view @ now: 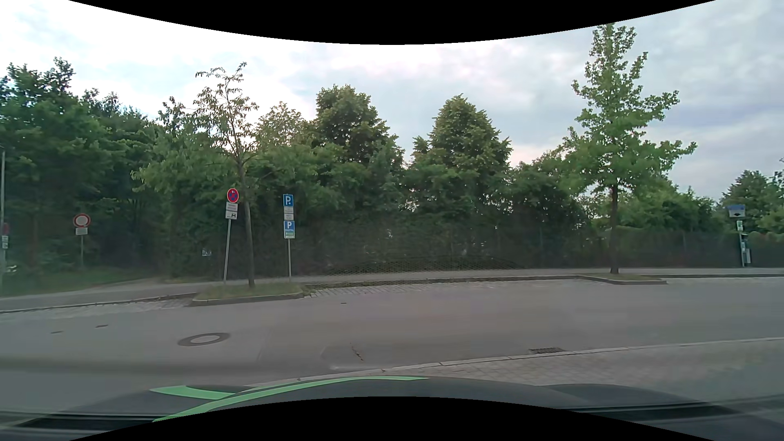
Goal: Follow the waypoints while adhering to traffic rules and regulations
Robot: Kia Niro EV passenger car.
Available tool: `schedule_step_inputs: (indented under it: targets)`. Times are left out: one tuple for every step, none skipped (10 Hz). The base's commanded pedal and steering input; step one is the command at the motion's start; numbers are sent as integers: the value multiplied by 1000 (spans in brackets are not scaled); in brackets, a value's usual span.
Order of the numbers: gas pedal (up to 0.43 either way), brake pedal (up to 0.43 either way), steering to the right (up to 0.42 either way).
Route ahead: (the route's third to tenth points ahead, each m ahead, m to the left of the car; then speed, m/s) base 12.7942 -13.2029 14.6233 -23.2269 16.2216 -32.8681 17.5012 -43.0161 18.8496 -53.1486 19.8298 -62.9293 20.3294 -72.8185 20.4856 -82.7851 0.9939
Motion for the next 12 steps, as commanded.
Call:
schedule_step_inputs:
  targets:
    - [0, 213, 59]
    - [0, 220, 59]
    - [0, 220, 58]
    - [0, 220, 58]
    - [0, 220, 58]
    - [0, 220, 58]
    - [0, 226, 58]
    - [0, 220, 58]
    - [0, 220, 58]
    - [0, 220, 58]
    - [0, 220, 58]
    - [0, 220, 58]
